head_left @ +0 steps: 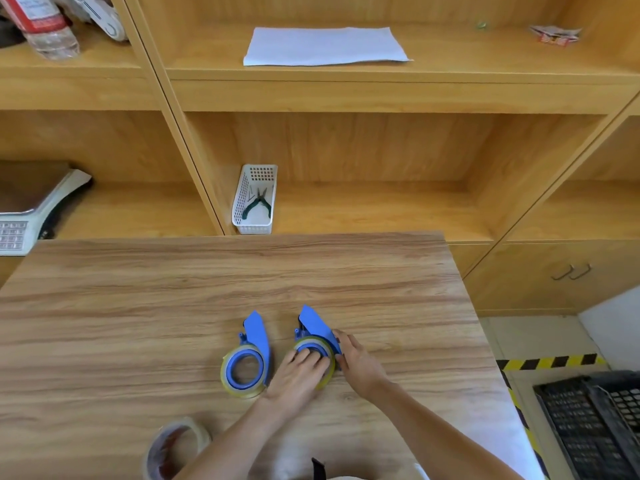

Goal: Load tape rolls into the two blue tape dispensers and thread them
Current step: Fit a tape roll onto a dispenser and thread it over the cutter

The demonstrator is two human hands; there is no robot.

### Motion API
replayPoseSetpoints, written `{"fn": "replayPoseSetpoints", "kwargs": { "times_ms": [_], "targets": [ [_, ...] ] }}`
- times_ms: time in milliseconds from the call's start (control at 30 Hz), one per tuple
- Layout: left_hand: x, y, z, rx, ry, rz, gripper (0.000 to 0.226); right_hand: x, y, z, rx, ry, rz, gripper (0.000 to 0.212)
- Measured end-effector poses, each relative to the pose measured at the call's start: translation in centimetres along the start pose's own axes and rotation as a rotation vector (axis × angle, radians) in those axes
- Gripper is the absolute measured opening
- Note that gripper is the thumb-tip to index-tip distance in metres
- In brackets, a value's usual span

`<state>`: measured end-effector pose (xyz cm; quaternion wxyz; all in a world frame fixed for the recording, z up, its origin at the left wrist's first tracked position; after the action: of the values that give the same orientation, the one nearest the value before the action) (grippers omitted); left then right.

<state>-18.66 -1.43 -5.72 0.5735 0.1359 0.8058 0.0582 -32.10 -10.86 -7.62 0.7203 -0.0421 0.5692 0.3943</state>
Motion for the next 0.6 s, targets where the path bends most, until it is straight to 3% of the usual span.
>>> {"fn": "replayPoseSetpoints", "kwargs": {
  "times_ms": [67, 233, 400, 600],
  "targets": [
    [0.7, 0.4, 1.0, 0.027, 0.003, -0.017, 0.073, 0.2, 0.0, -0.1, 0.002, -0.012, 0.0, 0.053],
    [0.6, 1.4, 2.3, 0.036, -0.045, -0.025, 0.056, 0.4, 0.1, 0.0, 0.035, -0.079, -0.02, 0.053],
    [0.3, 1.5, 1.6, -0.007, 0.003, -0.056, 0.056, 0.7, 0.0, 0.6, 0.172, -0.229, -0.034, 0.047],
    [-0.3, 1.4, 0.8, -0.036, -0.017, -0.092, 0.054, 0.9, 0.1, 1.4, 0.208, -0.244, -0.003, 0.053]
  ]
}}
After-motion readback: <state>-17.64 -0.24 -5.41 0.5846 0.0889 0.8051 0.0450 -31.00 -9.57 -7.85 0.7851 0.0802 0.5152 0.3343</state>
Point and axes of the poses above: each hand's wrist, its own y-axis away from the middle knuckle, its own x-axis out of the palm, z = x × y, the point moved 1 cm from there along -y, towards the middle knuckle, and after that the axes turned 12 degrees about y, right-handed, at the moved point
